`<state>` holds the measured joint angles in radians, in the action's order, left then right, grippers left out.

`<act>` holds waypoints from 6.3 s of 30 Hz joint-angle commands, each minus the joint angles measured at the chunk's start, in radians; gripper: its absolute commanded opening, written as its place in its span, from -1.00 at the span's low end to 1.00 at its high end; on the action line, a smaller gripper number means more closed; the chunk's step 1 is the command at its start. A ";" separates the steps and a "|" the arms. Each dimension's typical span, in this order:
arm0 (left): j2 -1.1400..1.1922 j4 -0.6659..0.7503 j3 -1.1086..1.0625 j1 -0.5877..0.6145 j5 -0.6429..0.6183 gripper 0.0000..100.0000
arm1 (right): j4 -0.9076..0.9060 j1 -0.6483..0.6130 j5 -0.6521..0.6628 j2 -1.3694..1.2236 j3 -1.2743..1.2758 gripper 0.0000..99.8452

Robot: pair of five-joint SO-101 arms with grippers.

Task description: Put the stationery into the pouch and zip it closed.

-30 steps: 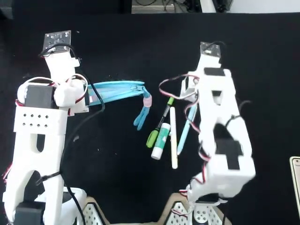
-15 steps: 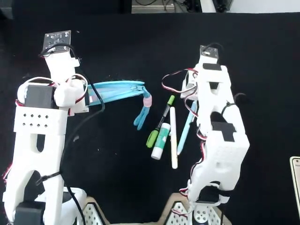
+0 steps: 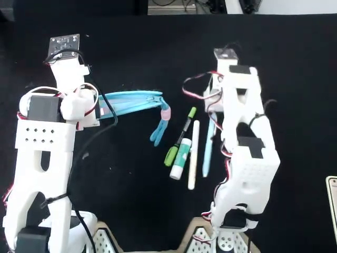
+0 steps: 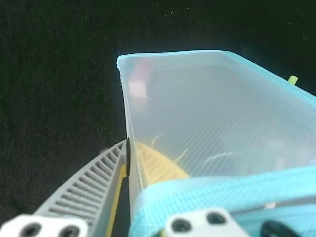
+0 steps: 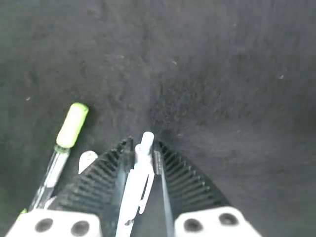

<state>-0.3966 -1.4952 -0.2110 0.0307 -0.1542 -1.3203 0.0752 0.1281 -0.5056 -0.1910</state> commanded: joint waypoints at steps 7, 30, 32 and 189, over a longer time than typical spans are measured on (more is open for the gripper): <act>0.003 -0.003 -0.045 -0.001 -0.009 -0.94 | -0.094 -0.032 0.229 -0.056 -0.159 -0.91; 0.003 -0.002 -0.045 -0.001 -0.009 -0.94 | -0.201 -0.009 0.212 -0.188 -0.237 -0.98; 0.003 -0.002 -0.045 -0.001 -0.009 -0.94 | -0.230 0.003 0.209 -0.116 -0.225 -0.98; 0.003 -0.008 -0.047 -0.001 -0.009 -0.94 | -0.138 0.018 0.493 -0.093 -0.035 -0.97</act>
<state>-0.3966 -1.4952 -0.2110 0.0307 -0.1542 -1.4400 0.0798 0.5976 -0.5930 -0.1481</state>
